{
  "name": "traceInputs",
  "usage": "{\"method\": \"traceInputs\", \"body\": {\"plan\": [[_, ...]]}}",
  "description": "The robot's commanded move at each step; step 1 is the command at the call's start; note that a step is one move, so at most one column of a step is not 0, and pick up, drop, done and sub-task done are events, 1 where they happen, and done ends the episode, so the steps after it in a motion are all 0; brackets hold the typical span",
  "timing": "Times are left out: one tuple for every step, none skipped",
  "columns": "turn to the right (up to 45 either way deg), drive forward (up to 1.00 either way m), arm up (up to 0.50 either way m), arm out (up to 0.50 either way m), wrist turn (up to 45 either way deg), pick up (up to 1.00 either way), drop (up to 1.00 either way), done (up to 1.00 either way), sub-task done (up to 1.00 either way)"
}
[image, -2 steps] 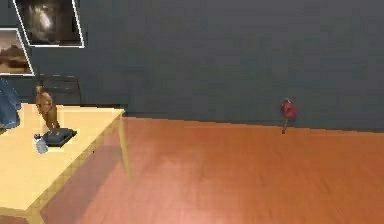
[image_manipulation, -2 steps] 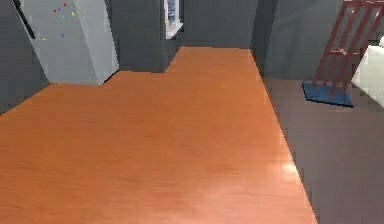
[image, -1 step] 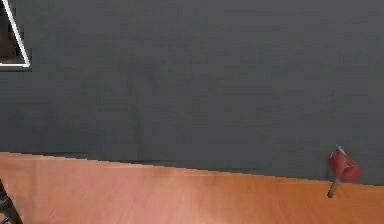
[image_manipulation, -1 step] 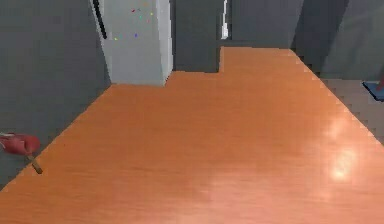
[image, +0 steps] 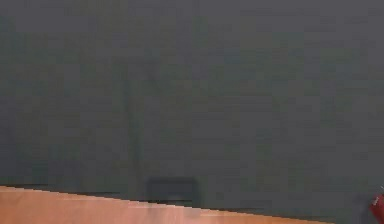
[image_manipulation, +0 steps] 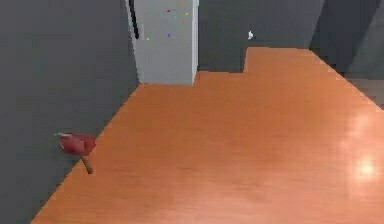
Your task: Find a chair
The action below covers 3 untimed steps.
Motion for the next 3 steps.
{"method": "traceInputs", "body": {"plan": [[-45.0, 0.0, 0.0, 0.0, 0.0, 0.0, 0.0, 0.0, 0.0], [-33.0, 0.0, 0.0, 0.0, 0.0, 0.0, 0.0, 0.0, 0.0], [0.0, 0.0, 0.0, 0.0, 0.0, 0.0, 0.0, 1.0, 0.0]]}}
